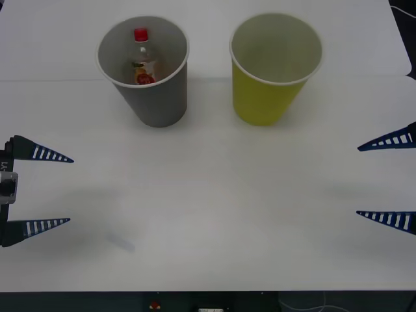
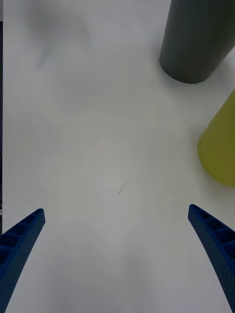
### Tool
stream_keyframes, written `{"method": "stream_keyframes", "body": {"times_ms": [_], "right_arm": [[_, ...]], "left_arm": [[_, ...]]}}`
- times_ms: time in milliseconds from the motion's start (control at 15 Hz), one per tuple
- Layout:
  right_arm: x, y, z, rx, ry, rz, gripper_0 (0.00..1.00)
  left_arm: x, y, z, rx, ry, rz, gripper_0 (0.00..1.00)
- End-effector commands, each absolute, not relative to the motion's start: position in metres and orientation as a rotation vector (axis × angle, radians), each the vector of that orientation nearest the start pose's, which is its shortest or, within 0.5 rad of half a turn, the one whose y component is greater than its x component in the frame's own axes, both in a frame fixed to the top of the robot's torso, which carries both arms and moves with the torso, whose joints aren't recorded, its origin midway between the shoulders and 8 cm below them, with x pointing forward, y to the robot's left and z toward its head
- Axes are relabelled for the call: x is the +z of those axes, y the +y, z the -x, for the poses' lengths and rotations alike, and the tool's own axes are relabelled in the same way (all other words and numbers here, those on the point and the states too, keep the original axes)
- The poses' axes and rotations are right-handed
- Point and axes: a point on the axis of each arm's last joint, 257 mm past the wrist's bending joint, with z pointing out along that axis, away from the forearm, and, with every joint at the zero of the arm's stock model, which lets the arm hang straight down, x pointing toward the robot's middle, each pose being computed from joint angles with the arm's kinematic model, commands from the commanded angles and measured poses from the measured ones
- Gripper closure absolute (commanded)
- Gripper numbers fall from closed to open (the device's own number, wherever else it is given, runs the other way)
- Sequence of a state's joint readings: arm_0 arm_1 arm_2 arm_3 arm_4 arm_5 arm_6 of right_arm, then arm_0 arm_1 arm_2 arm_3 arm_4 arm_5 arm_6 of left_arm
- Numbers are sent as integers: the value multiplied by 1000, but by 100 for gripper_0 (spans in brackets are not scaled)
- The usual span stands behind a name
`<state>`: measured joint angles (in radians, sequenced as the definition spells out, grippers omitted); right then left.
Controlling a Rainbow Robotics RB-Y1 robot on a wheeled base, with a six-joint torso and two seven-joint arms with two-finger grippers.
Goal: Put the can into the green bin and the plastic bottle into the gray bin
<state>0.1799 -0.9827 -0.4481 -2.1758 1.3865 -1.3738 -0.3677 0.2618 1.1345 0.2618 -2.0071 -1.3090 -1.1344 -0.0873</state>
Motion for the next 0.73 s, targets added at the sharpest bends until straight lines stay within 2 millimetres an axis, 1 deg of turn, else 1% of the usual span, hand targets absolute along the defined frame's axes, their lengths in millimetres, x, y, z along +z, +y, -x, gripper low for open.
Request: {"method": "stream_keyframes", "body": {"times_ms": [67,333,733], "right_arm": [[-124,-265,-322,259,1631,1556,0],[-134,-270,-320,284,1636,1541,0],[-134,-272,-321,276,1631,1547,0]], "left_arm": [[-167,286,-341,-118,1444,-1762,0],[-167,286,-341,-118,1444,-1762,0],[-167,286,-341,-118,1444,-1762,0]]}}
